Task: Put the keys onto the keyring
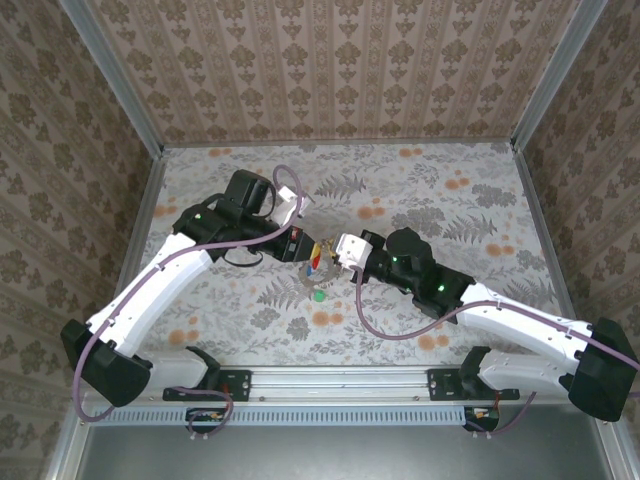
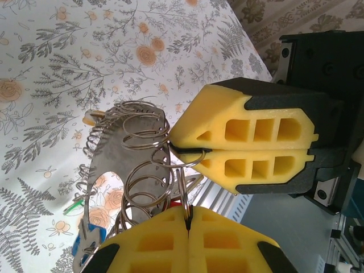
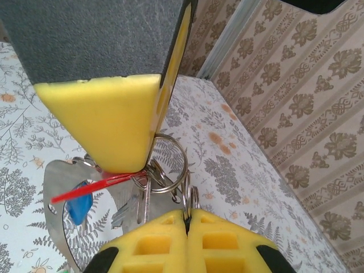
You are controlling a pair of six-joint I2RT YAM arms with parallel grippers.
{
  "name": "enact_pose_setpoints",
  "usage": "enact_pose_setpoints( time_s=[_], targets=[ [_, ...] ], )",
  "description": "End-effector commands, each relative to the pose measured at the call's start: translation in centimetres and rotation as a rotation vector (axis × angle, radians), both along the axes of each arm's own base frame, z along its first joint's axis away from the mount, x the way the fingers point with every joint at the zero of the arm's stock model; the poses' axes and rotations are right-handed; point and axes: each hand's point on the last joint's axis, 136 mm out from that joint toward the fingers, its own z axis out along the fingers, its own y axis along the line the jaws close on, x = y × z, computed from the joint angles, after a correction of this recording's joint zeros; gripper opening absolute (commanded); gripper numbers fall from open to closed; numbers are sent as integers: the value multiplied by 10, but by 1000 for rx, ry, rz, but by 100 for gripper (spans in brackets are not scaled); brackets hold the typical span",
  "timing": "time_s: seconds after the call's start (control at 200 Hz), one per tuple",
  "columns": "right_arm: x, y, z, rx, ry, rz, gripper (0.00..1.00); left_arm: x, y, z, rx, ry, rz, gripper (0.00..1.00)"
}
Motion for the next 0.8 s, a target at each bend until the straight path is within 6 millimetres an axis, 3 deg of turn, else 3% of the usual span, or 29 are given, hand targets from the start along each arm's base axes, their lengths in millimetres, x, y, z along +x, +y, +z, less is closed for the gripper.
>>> enact_pose_setpoints(
  time_s=[0.0,0.525,0.795],
  targets=[
    [0,1,31,44,-54,-7,0,4,0,10,-9,-27,5,0],
    [0,11,28,46,-6,-2,0,2,-5,9,19,-44,-23,0],
    [5,11,23,27,19,-33,0,-4,-8,15,36,-164,-84,0]
  ],
)
